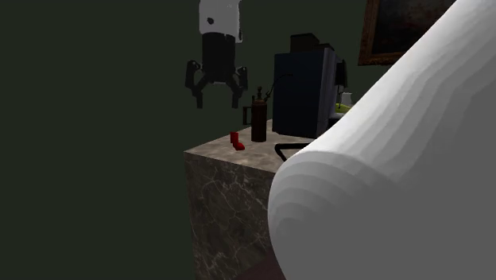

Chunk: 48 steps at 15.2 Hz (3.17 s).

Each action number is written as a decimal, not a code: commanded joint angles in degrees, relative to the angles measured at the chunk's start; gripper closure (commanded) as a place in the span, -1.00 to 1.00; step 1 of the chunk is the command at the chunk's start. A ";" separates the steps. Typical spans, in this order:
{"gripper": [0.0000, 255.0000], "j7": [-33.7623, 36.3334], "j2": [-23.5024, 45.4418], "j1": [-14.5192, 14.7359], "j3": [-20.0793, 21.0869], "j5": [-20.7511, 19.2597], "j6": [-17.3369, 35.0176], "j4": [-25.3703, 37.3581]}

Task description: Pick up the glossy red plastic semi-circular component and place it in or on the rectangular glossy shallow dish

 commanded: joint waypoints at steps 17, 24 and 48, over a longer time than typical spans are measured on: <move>-1.00 -7.56 37.38 -4.38 -5.76 -1.66 13.19 25.32; -1.00 -9.76 52.73 -7.06 -6.61 -0.54 12.61 41.84; 1.00 -10.38 58.92 -8.18 -6.46 0.13 16.43 44.36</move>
